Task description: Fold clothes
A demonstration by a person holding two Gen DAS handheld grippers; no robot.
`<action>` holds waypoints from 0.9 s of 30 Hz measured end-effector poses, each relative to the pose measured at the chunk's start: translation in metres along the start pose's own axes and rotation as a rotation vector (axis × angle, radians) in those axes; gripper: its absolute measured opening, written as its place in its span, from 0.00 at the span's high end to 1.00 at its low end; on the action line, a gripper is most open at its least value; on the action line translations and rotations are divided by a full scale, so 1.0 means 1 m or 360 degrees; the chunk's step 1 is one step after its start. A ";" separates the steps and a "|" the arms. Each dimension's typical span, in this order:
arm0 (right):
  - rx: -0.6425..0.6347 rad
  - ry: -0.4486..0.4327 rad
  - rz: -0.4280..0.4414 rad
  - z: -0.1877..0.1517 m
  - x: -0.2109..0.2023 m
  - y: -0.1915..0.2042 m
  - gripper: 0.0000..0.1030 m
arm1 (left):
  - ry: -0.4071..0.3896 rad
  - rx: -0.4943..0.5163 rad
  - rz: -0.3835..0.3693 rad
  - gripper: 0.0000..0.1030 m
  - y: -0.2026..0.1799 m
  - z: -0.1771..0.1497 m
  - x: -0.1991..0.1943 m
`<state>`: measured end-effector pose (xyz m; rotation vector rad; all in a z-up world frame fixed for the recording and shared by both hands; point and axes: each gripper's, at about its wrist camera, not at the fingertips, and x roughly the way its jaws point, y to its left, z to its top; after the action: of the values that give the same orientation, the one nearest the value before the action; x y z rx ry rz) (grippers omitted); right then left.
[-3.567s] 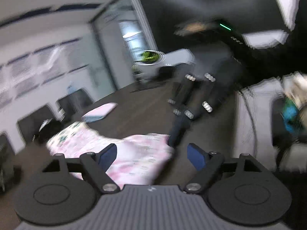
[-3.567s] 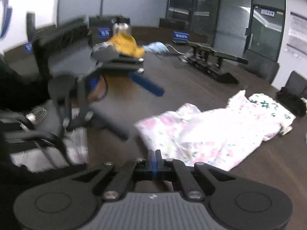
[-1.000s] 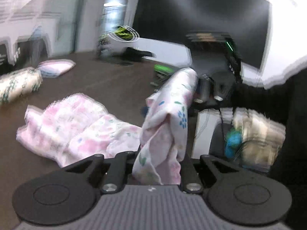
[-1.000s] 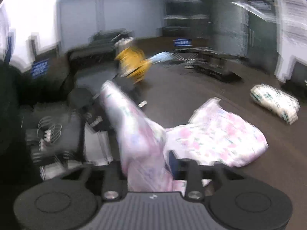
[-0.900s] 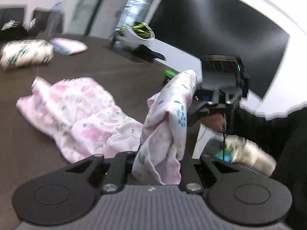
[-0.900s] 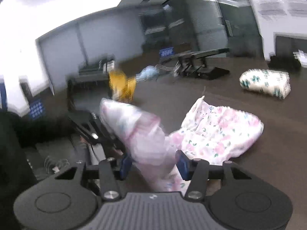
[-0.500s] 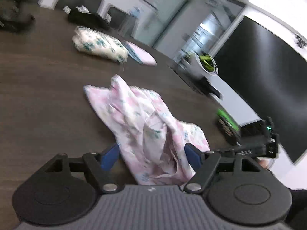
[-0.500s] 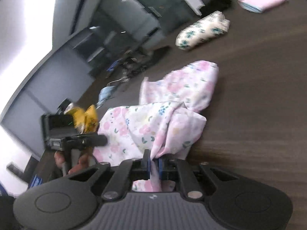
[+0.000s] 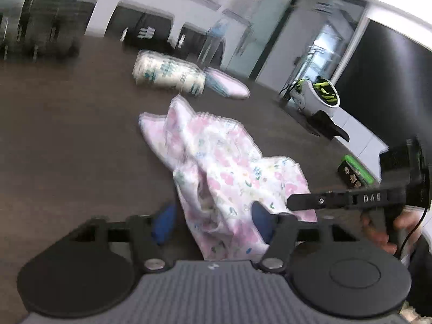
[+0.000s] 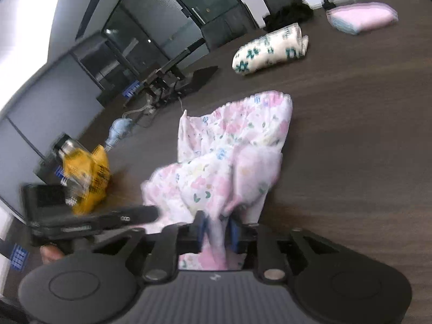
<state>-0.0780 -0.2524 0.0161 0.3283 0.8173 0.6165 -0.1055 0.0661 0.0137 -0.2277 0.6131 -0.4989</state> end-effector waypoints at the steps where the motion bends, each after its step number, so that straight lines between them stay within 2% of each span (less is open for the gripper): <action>1: -0.0062 -0.0024 -0.0080 0.000 -0.005 0.007 0.63 | -0.0056 0.0033 0.0048 0.33 -0.004 0.002 -0.007; 5: -0.0341 -0.0281 -0.0373 0.004 -0.025 0.032 0.65 | -0.0229 0.0155 0.0249 0.33 -0.025 0.013 -0.011; 7: -0.0483 -0.0376 -0.0453 0.006 -0.020 0.046 0.79 | -0.0246 0.0243 0.0306 0.40 -0.041 0.016 0.003; 8: -0.0542 -0.0395 -0.0464 0.007 -0.014 0.053 0.80 | -0.0223 0.0263 0.0323 0.42 -0.045 0.017 0.013; 10: -0.0614 -0.0399 -0.0446 0.009 0.003 0.061 0.85 | -0.0173 0.0304 0.0394 0.51 -0.052 0.017 0.031; 11: -0.0617 -0.0370 -0.0438 0.009 0.013 0.061 0.85 | -0.0128 0.0332 0.0451 0.51 -0.054 0.014 0.040; 12: -0.0608 -0.0330 -0.0443 0.010 0.023 0.060 0.85 | -0.0110 0.0302 0.0451 0.52 -0.051 0.012 0.041; 15: -0.0498 -0.0211 -0.0472 0.007 0.043 0.046 0.89 | -0.0057 0.0210 0.0454 0.51 -0.042 0.006 0.044; 17: -0.0412 -0.0228 -0.0439 0.005 0.037 0.039 0.88 | -0.0076 0.0110 0.0406 0.43 -0.033 0.002 0.036; 18: -0.0368 -0.0250 -0.0416 0.004 0.032 0.037 0.83 | -0.0106 0.0047 0.0363 0.33 -0.027 0.001 0.027; 19: -0.0334 -0.0286 -0.0389 0.003 0.025 0.036 0.71 | -0.0145 0.0004 0.0328 0.23 -0.025 0.000 0.020; 20: -0.0302 -0.0355 -0.0353 0.000 0.015 0.035 0.61 | -0.0170 -0.0011 0.0324 0.20 -0.026 -0.001 0.018; 21: -0.0272 -0.0422 -0.0322 -0.002 0.005 0.034 0.40 | -0.0196 -0.0027 0.0320 0.17 -0.028 -0.002 0.016; 22: -0.0240 -0.0465 -0.0311 -0.005 -0.001 0.032 0.26 | -0.0217 -0.0038 0.0319 0.17 -0.029 -0.003 0.014; 24: -0.0183 -0.0488 -0.0301 -0.009 -0.004 0.028 0.25 | -0.0196 -0.0015 0.0342 0.17 -0.033 -0.004 0.023; 27: -0.0087 -0.0421 -0.0335 -0.010 0.008 0.020 0.28 | -0.0159 -0.0040 0.0315 0.20 -0.036 -0.005 0.028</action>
<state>-0.0887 -0.2313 0.0151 0.2631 0.5704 0.3875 -0.1021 0.0202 0.0084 -0.2119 0.5379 -0.2876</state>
